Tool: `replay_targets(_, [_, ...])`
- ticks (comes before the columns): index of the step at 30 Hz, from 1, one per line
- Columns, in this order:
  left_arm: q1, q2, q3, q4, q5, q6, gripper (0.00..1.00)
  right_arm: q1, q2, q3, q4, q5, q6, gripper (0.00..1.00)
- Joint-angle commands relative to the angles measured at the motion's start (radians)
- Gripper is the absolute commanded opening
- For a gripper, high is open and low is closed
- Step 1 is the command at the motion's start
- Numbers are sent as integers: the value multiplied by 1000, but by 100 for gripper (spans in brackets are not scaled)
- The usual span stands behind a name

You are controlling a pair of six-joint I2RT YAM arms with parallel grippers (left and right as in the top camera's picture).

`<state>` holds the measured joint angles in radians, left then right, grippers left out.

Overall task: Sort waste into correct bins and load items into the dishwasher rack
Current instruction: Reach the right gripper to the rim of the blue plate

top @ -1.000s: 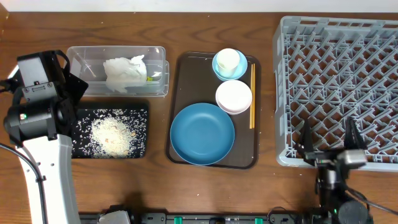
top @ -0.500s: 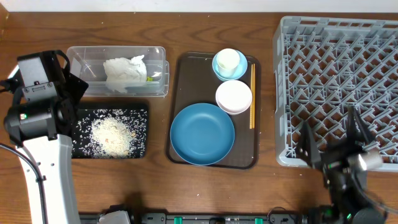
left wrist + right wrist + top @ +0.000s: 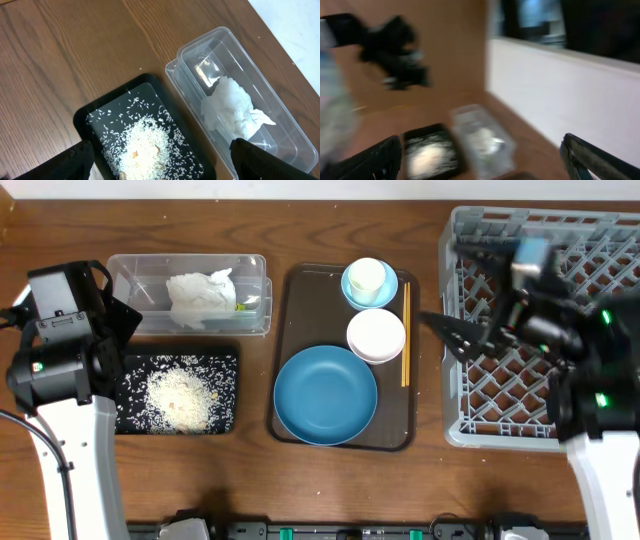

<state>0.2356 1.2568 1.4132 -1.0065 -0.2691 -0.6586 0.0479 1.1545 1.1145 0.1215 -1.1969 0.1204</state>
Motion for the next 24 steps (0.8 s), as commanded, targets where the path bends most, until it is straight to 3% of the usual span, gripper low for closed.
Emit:
replay_targets(1, [6,4,-3,-3,-20,-13,89,76,75,37,-10,-197,-32,99])
replay_targets(7, [5,4,-3,-3,-20,-13,89,235,169,35,-10,-327,30,99])
replay_targets(9, [6,4,-3,-3,-20,-13,90,290,184,36,20,-257,39,99])
replay_targets(13, [6,4,-3,-3,-20,-13,90,417,192,36,-13,183,130,99])
replay_targets(19, [6,4,-3,-3,-20,-13,90,639,222,77,-320,1041,153,99])
replay_targets(21, [5,4,-3,-3,-20,-13,90,689,270,134,-422,1159,153,99])
replay_targets(24, [6,4,-3,-3,-20,-13,90,728,392,283,-607,1172,152,99])
